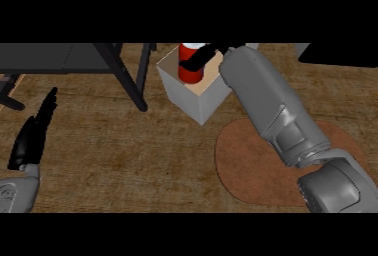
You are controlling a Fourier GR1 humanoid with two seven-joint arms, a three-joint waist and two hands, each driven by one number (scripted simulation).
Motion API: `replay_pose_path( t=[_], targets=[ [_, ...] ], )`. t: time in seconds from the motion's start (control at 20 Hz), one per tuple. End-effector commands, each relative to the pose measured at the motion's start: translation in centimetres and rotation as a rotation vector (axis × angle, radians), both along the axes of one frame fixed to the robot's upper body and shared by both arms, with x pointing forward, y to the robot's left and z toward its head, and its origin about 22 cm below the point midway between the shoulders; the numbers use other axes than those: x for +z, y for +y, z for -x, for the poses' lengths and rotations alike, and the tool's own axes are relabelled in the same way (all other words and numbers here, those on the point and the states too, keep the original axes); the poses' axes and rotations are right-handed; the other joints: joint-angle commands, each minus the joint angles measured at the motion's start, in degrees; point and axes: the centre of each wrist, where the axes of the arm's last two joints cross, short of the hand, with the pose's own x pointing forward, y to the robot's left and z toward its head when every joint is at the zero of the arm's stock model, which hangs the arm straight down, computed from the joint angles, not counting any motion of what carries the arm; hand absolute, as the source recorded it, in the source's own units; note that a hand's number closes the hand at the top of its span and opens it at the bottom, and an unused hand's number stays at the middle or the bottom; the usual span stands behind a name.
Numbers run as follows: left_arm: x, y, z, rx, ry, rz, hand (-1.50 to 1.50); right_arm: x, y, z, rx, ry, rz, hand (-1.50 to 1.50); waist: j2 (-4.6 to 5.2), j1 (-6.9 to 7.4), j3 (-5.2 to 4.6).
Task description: Pick the can from the cutting board and place it in the cardboard box
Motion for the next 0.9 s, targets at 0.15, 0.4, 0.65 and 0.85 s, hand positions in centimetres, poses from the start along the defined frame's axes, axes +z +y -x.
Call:
replay_pose_path(
  t=[0.15, 0.4, 0.65, 0.85],
  targets=[
    [0.8, -2.3, -1.3, -0.011, -0.026, 0.007, 0.0, -1.0, -0.4, 0.0, 0.01, 0.013, -0.084, -1.5, 0.5, 0.16, 0.06],
    [-0.1, -0.5, -0.2, -0.003, -0.006, 0.001, 0.0, -0.2, -0.5, -0.1, 0.001, -0.119, -0.199, -1.5, 0.25, 0.21, 0.03],
    [0.5, 0.8, 0.0, 0.029, -0.016, -0.006, 0.0, -1.0, -4.2, -0.7, -0.065, -0.167, -0.404, -1.5, -0.25, -0.85, 0.1],
    [-0.2, 0.4, 0.2, 0.018, 0.006, 0.007, 0.0, -0.3, -6.4, -1.1, -0.077, -0.202, -0.499, -1.5, -0.19, -0.98, 0.09]
  ],
)
